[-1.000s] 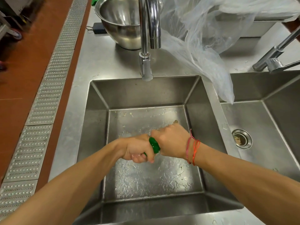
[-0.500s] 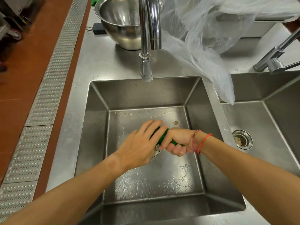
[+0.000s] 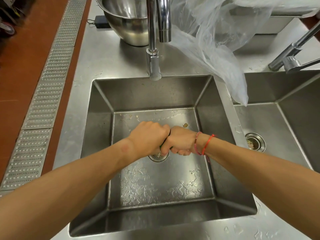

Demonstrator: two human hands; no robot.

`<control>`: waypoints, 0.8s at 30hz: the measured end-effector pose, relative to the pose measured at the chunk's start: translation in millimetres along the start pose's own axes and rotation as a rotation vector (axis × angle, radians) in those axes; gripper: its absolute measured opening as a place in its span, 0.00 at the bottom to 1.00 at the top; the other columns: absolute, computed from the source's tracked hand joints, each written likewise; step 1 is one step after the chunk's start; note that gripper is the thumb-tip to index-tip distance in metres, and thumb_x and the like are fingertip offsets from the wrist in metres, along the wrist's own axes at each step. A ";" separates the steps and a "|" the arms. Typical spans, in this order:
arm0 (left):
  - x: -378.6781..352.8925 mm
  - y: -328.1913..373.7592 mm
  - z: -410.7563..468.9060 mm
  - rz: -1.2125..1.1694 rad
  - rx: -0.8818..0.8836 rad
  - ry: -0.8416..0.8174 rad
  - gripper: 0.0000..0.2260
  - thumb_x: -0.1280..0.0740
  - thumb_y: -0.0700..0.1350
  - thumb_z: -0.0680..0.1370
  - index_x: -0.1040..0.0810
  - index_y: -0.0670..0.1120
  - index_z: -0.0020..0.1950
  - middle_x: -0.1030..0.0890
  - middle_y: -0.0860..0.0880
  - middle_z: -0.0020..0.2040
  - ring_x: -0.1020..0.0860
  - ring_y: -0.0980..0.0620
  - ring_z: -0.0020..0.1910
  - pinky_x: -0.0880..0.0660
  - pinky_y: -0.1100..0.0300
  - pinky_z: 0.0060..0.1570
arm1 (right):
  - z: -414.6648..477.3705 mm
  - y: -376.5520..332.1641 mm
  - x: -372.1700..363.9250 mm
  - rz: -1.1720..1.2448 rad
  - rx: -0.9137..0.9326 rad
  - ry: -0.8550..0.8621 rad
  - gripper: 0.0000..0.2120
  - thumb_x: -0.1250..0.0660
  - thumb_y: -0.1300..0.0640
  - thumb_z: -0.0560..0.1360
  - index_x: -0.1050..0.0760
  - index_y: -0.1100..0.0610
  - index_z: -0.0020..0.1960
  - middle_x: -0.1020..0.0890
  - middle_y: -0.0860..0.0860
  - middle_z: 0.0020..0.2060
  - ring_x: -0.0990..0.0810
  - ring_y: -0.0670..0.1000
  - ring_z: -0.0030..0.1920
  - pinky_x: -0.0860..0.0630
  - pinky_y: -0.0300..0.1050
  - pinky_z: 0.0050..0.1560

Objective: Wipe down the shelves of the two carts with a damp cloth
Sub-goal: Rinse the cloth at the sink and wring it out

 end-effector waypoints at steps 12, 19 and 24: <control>-43.7 -9.7 -24.7 -1.120 0.348 -0.207 0.15 0.35 0.34 0.61 0.39 0.47 0.22 0.39 0.54 0.21 0.41 0.54 0.23 0.45 0.65 0.24 | 3.2 -20.9 -7.1 -0.764 0.442 0.417 0.08 0.35 0.54 0.70 0.32 0.53 0.34 0.18 0.57 0.37 0.20 0.62 0.41 0.25 0.47 0.38; -72.4 11.5 -48.1 -1.707 0.501 -0.445 0.17 0.38 0.27 0.64 0.37 0.48 0.27 0.42 0.49 0.24 0.44 0.55 0.21 0.48 0.67 0.24 | -18.2 -35.8 -10.4 -0.933 0.861 0.651 0.10 0.42 0.50 0.65 0.26 0.54 0.37 0.25 0.52 0.22 0.24 0.60 0.22 0.39 0.40 0.27; -73.3 31.9 -50.5 -2.167 0.415 -0.575 0.14 0.37 0.31 0.61 0.37 0.48 0.33 0.41 0.53 0.22 0.44 0.59 0.16 0.48 0.71 0.17 | -16.8 -41.7 -4.7 -1.020 0.921 0.638 0.20 0.21 0.48 0.56 0.28 0.56 0.38 0.28 0.49 0.19 0.29 0.56 0.17 0.40 0.37 0.24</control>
Point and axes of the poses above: each hand's wrist, its own z-axis towards the middle knuckle, its own x-axis out of the back of the hand, y = z × x, the point moved 7 cm from there along z, towards the middle knuckle
